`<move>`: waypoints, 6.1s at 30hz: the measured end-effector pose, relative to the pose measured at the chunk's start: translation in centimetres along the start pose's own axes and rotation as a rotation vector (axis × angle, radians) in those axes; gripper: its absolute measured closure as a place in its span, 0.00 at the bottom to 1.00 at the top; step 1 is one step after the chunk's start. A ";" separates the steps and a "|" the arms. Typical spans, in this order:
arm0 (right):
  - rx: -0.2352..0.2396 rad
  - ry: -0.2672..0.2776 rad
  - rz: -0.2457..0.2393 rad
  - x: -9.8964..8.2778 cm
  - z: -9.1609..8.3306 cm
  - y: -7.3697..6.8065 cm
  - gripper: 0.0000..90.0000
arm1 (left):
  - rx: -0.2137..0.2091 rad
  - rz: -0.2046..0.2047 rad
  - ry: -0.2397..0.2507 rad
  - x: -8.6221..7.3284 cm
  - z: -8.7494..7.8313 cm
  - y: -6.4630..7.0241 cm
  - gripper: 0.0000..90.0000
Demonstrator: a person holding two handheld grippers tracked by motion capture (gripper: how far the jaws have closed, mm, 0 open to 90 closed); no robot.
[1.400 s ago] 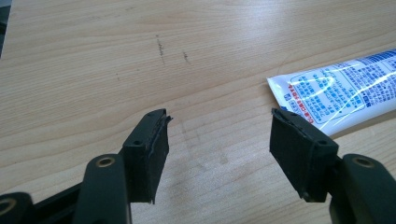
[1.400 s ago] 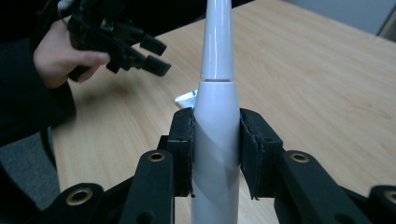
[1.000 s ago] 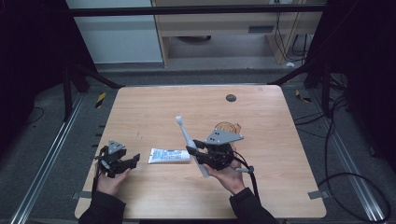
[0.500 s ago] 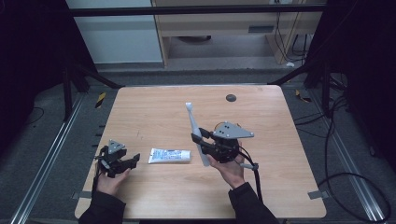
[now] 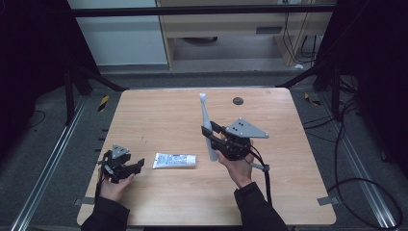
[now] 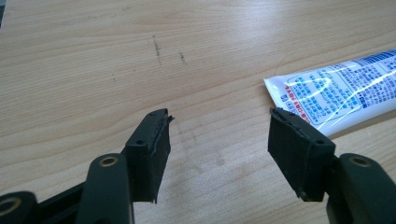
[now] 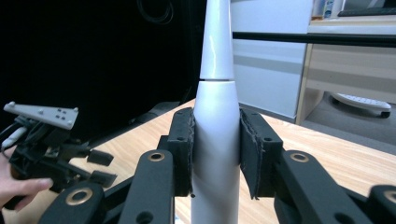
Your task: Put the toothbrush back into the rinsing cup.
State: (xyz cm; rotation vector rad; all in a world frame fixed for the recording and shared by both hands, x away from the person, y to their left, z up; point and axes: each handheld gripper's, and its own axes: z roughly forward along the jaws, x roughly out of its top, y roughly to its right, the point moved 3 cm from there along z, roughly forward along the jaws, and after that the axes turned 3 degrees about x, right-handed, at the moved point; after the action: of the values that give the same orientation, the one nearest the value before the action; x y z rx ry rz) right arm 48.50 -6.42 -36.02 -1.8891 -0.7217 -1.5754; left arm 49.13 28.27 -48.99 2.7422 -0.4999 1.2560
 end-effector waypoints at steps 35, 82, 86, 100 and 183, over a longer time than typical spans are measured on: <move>-0.240 0.133 0.050 2.3 -1.8 5.9 0.75 | -0.001 -0.003 0.003 0.0 0.0 -0.1 0.43; -0.374 0.072 0.132 -3.6 0.5 11.0 0.75 | -0.002 0.000 0.004 0.0 0.0 -0.1 0.43; -0.370 0.056 0.133 -4.2 0.6 10.9 0.75 | -0.001 0.001 0.003 0.0 0.0 0.0 0.43; -0.360 -0.020 0.131 -5.2 1.0 10.4 0.75 | -0.002 0.001 0.006 0.0 0.0 0.0 0.43; -0.263 -0.201 0.079 -6.6 -2.3 8.8 0.37 | -0.021 -0.006 0.013 0.1 -0.2 0.1 0.43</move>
State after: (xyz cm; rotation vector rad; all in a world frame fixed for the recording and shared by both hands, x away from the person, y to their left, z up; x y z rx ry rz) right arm 52.17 -14.49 -42.93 -2.2640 -0.5347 -1.5050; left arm 49.04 28.15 -48.82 2.7151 -0.5009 1.2588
